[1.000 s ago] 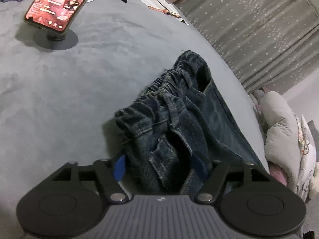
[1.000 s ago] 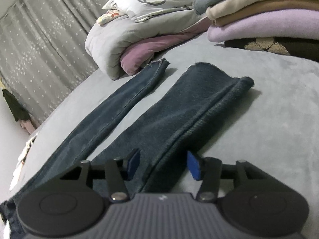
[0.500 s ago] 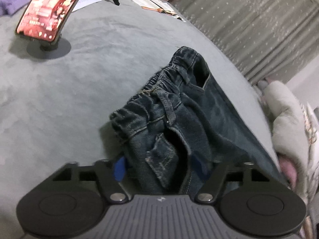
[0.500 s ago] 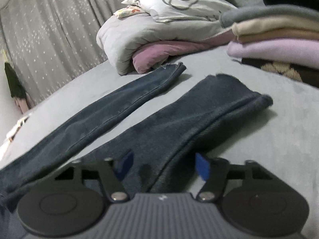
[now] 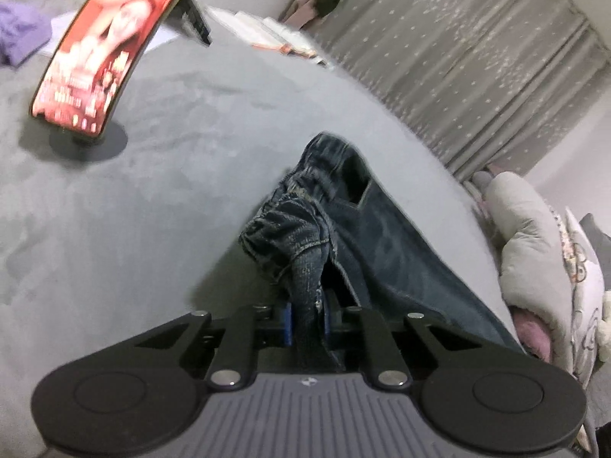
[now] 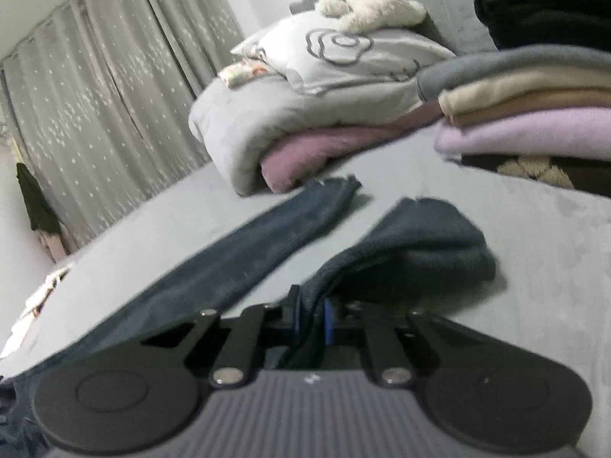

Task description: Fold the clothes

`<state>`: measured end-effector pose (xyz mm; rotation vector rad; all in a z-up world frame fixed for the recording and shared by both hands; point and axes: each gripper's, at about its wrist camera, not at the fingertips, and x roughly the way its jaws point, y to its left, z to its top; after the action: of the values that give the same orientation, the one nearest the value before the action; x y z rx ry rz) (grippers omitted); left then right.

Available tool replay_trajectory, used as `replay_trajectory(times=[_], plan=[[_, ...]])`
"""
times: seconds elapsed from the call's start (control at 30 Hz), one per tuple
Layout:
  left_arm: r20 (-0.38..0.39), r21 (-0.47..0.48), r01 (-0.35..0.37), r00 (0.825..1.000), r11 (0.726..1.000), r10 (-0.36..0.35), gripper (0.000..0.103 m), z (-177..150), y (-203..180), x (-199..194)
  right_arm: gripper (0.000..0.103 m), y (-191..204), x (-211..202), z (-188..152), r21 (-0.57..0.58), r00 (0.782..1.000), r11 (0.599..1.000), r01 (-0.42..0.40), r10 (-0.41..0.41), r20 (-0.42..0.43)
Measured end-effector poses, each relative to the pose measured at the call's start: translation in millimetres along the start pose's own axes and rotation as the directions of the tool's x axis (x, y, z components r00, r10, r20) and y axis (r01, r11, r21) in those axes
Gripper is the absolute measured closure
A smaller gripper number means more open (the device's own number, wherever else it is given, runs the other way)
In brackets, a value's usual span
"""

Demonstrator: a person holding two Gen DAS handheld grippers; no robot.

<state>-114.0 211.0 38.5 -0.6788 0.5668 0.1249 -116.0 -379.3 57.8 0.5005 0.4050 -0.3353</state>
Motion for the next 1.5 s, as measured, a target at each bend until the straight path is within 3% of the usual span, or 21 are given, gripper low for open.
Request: replay_trajectory(times=[0.4,0.5,0.67,0.93,1.33,1.5], plan=[[0.085,0.061,-0.021,0.996,0.998,0.015,0.092,-7,-12,-25,0.093,24,-28,25,-0.102,0.990,0.993,-0.068,0.079,0.113],[0.047,0.056,-0.061,0.997,0.997,0.058,0.092,-9,-9,-17,0.093,22,-22,25,-0.092,0.995,0.995,-0.043,0.050,0.081],[-0.021,0.009,-0.105,0.994,0.994,0.105,0.090,-12,3,-6,0.093,-3,2,16,0.058,0.998,0.998,0.021,-0.017,-0.067],[-0.015,0.024,-0.106,0.994,0.994,0.107,0.089,-10,2,-7,0.093,19,-9,16,-0.073,1.000,0.997,0.026,-0.026,0.002],[-0.056,0.001,-0.151,0.987,0.988,0.151,0.077,-12,6,-3,0.088,5,-10,16,0.005,0.993,0.993,0.115,-0.115,-0.013],[-0.051,-0.043,-0.174,0.984,0.984,0.172,0.063,-8,16,-6,0.086,-5,-8,18,0.031,0.990,0.989,0.143,-0.143,-0.009]])
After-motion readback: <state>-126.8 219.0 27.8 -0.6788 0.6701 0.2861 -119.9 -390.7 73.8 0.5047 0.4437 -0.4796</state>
